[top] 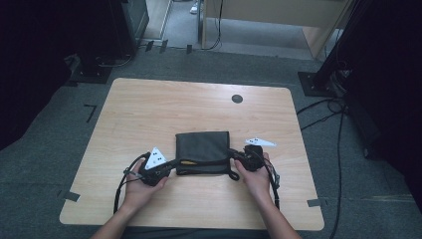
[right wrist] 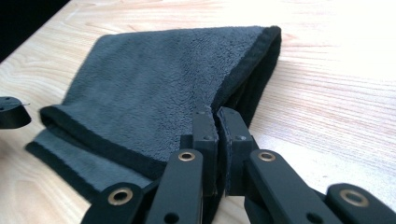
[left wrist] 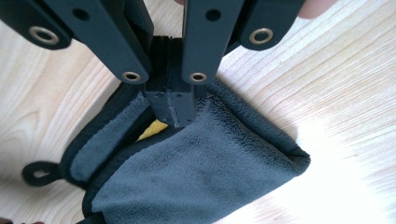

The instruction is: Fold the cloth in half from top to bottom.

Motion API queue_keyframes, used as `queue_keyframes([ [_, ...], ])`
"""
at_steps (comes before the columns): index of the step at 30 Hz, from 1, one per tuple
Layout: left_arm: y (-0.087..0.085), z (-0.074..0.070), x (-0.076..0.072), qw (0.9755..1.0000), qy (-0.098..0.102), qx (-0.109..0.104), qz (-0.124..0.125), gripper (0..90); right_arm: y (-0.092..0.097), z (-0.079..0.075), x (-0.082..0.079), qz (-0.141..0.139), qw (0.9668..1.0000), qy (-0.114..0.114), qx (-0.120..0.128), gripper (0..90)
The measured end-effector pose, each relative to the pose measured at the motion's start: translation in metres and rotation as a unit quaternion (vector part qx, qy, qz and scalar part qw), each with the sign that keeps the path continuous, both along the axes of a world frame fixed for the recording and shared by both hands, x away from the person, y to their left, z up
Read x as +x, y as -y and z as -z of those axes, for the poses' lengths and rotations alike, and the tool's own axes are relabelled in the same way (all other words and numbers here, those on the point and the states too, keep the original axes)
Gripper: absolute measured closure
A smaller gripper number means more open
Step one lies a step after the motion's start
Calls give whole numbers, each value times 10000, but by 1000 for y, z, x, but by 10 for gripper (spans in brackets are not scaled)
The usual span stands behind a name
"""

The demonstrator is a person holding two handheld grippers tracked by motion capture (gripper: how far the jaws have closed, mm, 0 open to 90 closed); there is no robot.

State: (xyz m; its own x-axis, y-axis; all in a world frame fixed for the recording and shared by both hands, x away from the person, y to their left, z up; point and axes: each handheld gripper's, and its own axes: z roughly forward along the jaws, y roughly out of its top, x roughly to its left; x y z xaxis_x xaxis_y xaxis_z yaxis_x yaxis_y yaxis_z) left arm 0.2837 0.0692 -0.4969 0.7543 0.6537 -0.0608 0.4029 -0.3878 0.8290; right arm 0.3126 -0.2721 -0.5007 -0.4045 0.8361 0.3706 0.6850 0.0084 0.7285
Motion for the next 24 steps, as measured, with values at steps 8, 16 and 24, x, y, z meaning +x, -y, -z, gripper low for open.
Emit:
queue_keyframes([
  [8, 3, -2, -1, 10000, 1, -77, 34, 787, 4, -6, -6, -93, 9999, -46, 45, 863],
  [16, 34, 13, 5, 9961, 265, 798, -251, 820, 3, -2, -4, -50, 9999, -116, -9, 860],
  [24, 20, -1, -3, 9972, 399, 627, -36, 895, 2, -7, -8, -150, 9998, -85, 51, 871],
])
